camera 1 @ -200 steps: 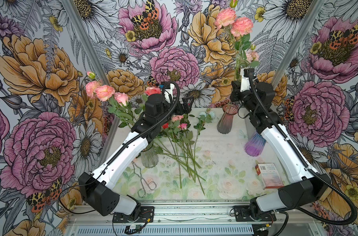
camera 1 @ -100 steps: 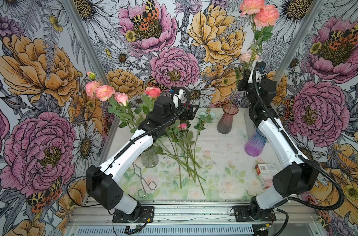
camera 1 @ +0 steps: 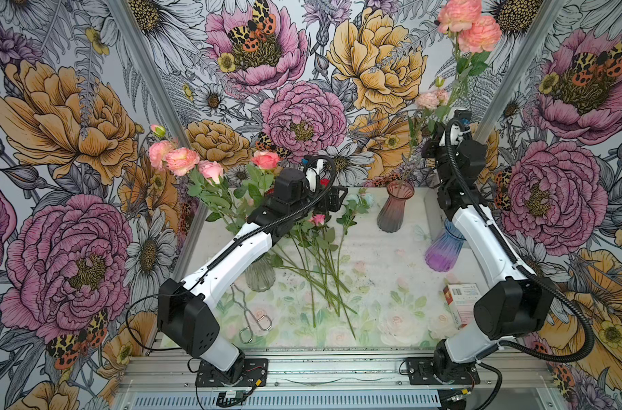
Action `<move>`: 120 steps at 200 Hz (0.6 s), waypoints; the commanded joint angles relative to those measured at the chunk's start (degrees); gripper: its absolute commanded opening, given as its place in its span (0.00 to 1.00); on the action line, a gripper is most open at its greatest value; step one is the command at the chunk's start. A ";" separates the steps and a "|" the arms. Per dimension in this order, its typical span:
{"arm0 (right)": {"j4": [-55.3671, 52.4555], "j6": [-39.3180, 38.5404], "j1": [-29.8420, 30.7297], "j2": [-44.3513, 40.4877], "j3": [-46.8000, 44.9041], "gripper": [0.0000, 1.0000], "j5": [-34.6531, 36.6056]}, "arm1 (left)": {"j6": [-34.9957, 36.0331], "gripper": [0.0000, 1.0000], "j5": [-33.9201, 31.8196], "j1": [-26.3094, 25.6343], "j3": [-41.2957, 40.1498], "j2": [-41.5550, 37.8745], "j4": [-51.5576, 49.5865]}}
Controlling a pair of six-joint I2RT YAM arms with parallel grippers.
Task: Place the pink flowers into the vase
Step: Place the flower in the vase.
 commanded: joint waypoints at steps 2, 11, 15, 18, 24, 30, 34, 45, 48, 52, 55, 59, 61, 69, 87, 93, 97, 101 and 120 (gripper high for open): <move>1.34 1.30 0.01 1.10 -3.30 0.00 -0.60 | 2.34 0.98 2.08 -0.36 1.48 -1.18 -1.77; 1.43 1.58 0.02 1.24 -4.08 0.00 -0.56 | 3.55 0.98 2.76 -0.36 1.79 -1.39 -2.59; 1.65 1.78 0.03 1.25 -4.55 0.00 -0.63 | 4.19 0.98 3.21 -0.36 1.88 -1.46 -3.06; 1.84 1.97 -0.01 1.27 -4.92 0.00 -0.69 | 4.75 0.98 3.49 -0.42 1.96 -1.46 -3.35; 2.32 2.33 0.03 1.32 -5.68 0.00 -1.03 | 5.76 0.98 4.14 -0.42 1.96 -1.55 -3.68; 2.93 2.68 0.01 1.40 -6.50 0.00 -1.47 | 6.51 0.98 4.33 -0.51 1.56 -1.81 -3.64; 3.14 2.89 0.11 1.48 -6.94 0.00 -1.70 | 6.80 0.98 4.07 -0.54 1.30 -1.97 -3.56; 3.53 3.42 0.20 1.88 -8.02 0.00 -2.14 | 6.91 0.98 3.52 -0.63 0.03 -2.32 -2.75; 3.62 3.51 0.26 1.98 -8.26 0.00 -2.23 | 6.83 0.98 3.57 -0.71 -0.38 -2.36 -2.40; 3.70 3.63 0.44 2.16 -8.55 0.00 -2.28 | 6.67 0.98 3.63 -0.63 -0.81 -2.46 -1.92; 3.73 3.56 0.52 2.34 -8.79 0.00 -2.32 | 6.57 0.98 3.85 -0.64 -1.10 -2.58 -1.61; 3.65 3.46 0.68 2.57 -9.04 0.00 -2.30 | 6.45 0.98 4.06 -0.75 -1.40 -2.55 -1.38; 3.60 3.41 0.72 2.68 -9.09 0.00 -2.24 | 6.45 0.98 4.12 -0.72 -1.54 -2.58 -1.28; 3.47 3.17 0.98 3.11 -9.64 0.00 -2.13 | 6.50 0.98 4.58 -0.80 -1.80 -2.58 -1.25; 4.08 2.52 1.49 4.11 -10.79 0.00 -1.82 | 6.78 0.98 4.60 -1.07 -2.32 -2.94 -1.20; 4.16 2.26 1.67 4.44 -11.10 0.00 -1.38 | 6.90 0.98 4.50 -0.89 -2.52 -3.16 -1.17; 4.21 2.27 1.74 4.61 -11.28 0.00 -1.16 | 6.95 0.98 4.35 -0.93 -2.67 -3.35 -1.16; 4.30 2.27 1.79 4.83 -11.54 0.00 -1.11 | 7.03 0.98 4.23 -0.88 -2.86 -3.51 -1.16; 4.75 2.66 1.95 5.63 -12.75 0.00 -1.19 | 7.21 0.98 3.61 -0.81 -3.66 -4.30 -0.90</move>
